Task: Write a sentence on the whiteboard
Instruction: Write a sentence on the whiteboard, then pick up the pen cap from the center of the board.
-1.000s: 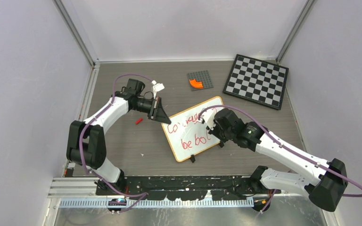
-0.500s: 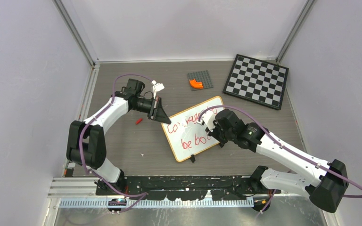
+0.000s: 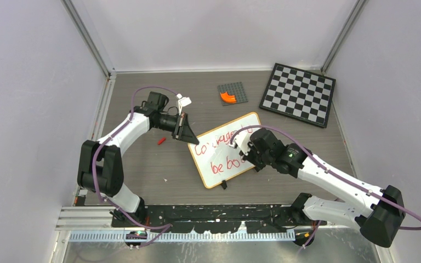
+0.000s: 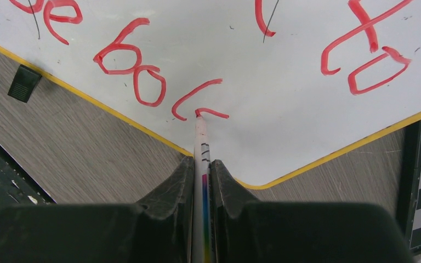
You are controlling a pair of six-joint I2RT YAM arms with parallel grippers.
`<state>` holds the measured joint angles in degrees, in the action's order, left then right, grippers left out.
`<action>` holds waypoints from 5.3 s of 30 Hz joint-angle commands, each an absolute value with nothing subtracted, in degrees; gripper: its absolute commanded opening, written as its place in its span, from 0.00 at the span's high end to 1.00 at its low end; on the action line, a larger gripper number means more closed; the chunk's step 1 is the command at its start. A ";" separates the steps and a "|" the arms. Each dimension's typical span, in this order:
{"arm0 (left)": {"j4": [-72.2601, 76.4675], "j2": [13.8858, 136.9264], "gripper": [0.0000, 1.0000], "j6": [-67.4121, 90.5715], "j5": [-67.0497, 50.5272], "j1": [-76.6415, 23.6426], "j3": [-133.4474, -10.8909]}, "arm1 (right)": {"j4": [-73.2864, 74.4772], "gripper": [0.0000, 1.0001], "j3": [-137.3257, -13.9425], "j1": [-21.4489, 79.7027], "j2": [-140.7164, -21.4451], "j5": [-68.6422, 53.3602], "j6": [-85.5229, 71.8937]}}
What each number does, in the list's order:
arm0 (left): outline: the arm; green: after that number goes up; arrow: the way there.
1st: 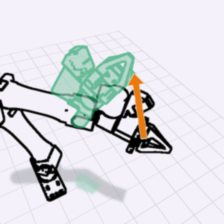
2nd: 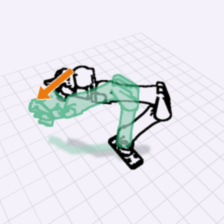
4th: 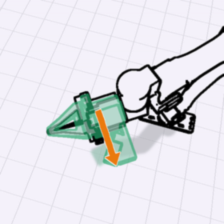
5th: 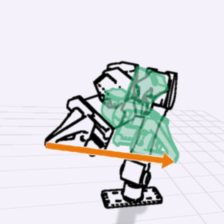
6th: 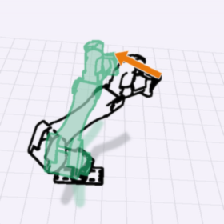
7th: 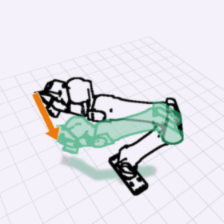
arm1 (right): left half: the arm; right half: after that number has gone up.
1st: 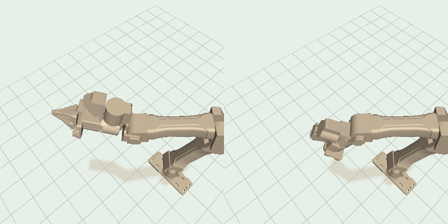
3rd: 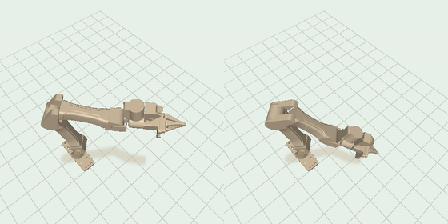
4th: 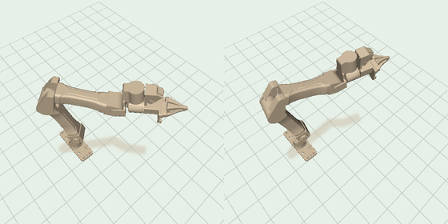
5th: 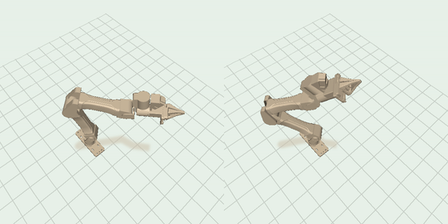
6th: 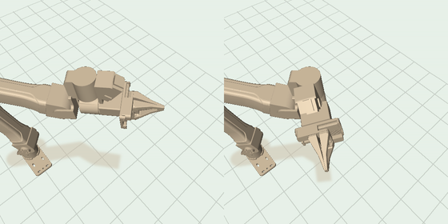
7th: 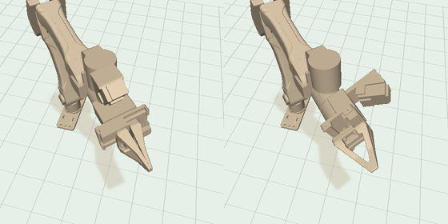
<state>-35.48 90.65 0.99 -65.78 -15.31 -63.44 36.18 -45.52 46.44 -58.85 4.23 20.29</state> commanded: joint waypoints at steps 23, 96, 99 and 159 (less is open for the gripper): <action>-35.65 92.54 1.00 1.67 -59.07 -15.67 -63.46 | 32.01 1.00 -49.90 43.92 -57.19 11.05 19.14; -35.18 91.24 1.00 0.97 -58.62 -15.73 -62.50 | 39.27 1.00 -47.13 43.68 -58.93 11.94 21.34; -34.91 90.99 1.00 1.04 -58.56 -15.73 -62.32 | 41.31 1.00 -49.94 43.62 -57.47 10.53 20.37; -61.14 121.98 0.56 -24.15 -0.43 -13.45 -91.10 | 52.38 1.00 -89.23 35.09 -69.49 -6.28 3.73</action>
